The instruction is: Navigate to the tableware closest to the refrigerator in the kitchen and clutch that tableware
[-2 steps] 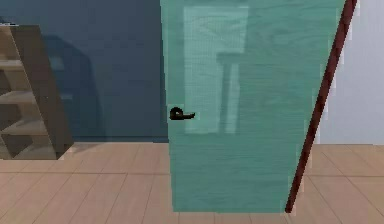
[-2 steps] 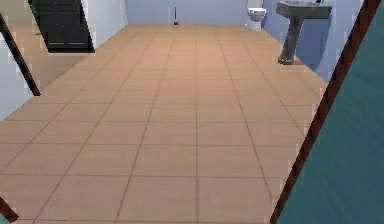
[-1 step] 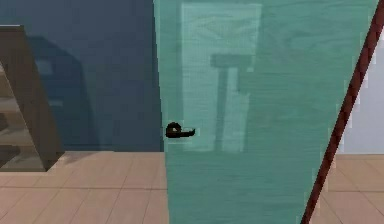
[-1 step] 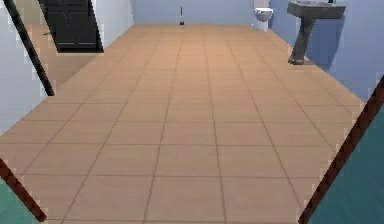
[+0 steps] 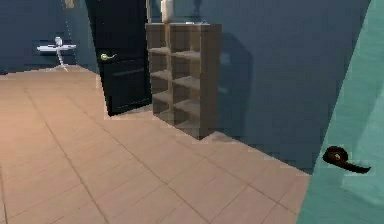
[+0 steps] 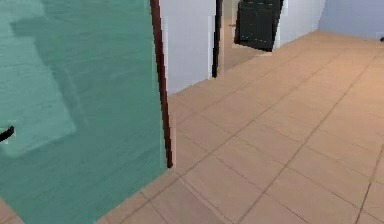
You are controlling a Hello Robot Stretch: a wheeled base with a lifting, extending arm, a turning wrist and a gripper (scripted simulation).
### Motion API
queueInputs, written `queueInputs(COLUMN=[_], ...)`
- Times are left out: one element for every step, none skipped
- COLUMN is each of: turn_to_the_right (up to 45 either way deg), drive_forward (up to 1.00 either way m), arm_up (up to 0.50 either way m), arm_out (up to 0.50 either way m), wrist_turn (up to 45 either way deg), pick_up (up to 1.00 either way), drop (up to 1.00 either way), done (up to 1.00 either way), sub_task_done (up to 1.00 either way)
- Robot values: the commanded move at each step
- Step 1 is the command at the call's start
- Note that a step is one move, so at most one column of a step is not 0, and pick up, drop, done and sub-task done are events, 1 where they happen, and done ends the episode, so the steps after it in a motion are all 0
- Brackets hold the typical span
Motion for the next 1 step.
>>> queueInputs(turn_to_the_right=[-33.0], drive_forward=[0.0], arm_up=[0.0], arm_out=[0.0], wrist_turn=[0.0], pick_up=[0.0], drop=[0.0], done=[0.0], sub_task_done=[0.0])
